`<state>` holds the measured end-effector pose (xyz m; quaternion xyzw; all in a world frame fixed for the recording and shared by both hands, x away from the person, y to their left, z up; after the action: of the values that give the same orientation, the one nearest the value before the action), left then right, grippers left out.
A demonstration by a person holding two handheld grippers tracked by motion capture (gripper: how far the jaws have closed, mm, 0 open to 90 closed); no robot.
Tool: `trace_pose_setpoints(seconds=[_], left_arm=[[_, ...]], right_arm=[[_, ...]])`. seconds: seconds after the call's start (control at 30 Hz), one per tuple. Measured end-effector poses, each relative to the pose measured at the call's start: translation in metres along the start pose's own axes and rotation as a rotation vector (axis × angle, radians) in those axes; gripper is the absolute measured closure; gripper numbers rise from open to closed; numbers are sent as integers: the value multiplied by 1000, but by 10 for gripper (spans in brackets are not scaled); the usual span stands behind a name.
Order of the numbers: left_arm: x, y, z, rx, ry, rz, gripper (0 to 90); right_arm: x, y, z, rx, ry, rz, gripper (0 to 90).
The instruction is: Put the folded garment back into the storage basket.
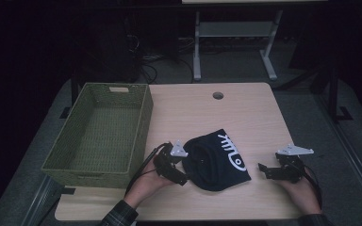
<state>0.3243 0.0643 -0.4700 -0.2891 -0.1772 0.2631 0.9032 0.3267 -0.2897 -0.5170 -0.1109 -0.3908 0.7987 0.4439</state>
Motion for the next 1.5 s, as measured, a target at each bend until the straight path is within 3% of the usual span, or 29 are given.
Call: trace_pose_setpoints(seconds=[0.3,0.57,0.87,1.07,1.17,1.33,1.43,1.5], left_arm=[[-2,-23,-12,31,48,-71,135],[-6,-38,-30,69,60,-119,135],[-12,-33,-53,158,103,-150,140],[-13,-31,-55,159,107,-154,150],[-12,-31,-53,152,110,-162,226],[-9,-32,-49,146,128,-169,470],[-6,-32,-49,151,155,-150,624],[-5,-32,-49,158,162,-137,676]], right_arm=[[0,0,0,0,1,0,137],[0,0,0,-1,1,-1,138],[0,0,0,-1,1,-1,138],[0,0,0,-1,1,-1,137],[0,0,0,-1,1,-1,138],[0,0,0,-1,1,-1,138],[0,0,0,-2,3,-4,138],[0,0,0,-2,4,-5,138]])
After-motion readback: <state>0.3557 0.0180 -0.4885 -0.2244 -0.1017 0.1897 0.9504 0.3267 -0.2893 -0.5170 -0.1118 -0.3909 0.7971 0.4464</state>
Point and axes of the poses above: each handheld gripper's, and its own axes: z roughly backward along the jaws, y roughly out of its underside, x roughly to its left, the point moved 5 cm from there along -z, roughly forward along the jaws, and after that the axes turned 12 degrees about -y, right-handed, at the moved point
